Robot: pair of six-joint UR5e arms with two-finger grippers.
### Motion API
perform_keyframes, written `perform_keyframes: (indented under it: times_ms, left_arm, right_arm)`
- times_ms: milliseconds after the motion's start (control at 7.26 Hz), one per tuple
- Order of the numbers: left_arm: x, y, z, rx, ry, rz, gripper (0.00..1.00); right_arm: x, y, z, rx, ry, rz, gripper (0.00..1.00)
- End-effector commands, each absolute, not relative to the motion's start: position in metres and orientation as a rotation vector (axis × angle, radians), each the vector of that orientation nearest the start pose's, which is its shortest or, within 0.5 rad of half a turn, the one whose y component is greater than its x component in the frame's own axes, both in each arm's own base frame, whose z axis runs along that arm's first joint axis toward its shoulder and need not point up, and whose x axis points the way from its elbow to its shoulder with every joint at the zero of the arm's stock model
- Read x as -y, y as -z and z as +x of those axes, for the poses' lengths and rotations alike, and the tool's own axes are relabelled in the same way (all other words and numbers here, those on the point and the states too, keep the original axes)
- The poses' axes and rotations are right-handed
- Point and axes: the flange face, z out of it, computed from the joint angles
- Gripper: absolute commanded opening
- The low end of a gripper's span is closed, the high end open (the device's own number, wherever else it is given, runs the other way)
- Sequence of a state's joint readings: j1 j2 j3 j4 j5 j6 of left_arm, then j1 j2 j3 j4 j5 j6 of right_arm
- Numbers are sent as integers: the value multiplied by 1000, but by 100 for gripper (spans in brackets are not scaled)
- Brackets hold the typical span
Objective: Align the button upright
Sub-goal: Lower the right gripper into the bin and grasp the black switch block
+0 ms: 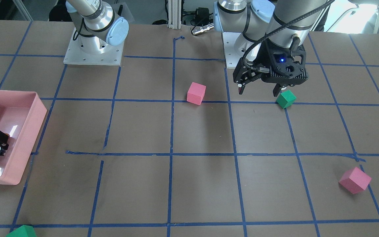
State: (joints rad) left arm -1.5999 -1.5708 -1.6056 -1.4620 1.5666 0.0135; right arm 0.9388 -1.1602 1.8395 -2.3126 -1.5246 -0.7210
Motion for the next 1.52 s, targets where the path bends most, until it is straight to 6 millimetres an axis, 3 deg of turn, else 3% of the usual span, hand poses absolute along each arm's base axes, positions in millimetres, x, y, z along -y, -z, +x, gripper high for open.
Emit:
perform_keyframes:
  times_ms: [0, 689, 827, 1102, 1240, 1378]
  left_arm:
    - [495, -482, -148, -3144, 118, 68, 100]
    - [495, -483, -149, -3151, 121, 68, 100]
    - [495, -483, -149, -3151, 121, 68, 100]
    - [495, -483, -148, -3144, 121, 68, 100]
    - [494, -483, -149, -3153, 123, 69, 100]
    - [494, -484, -150, -3151, 126, 71, 100]
  right_arm:
    - [551, -204, -233, -3141, 114, -142, 100]
    - [549, -193, -232, -3133, 83, -143, 100]
    - [546, -189, -230, -3127, 72, -142, 95]
    - [542, -185, -229, -3135, 41, -142, 70]
    - [540, -183, -229, -3136, 27, -142, 70]
    - [539, -182, -229, -3140, 11, -140, 55]
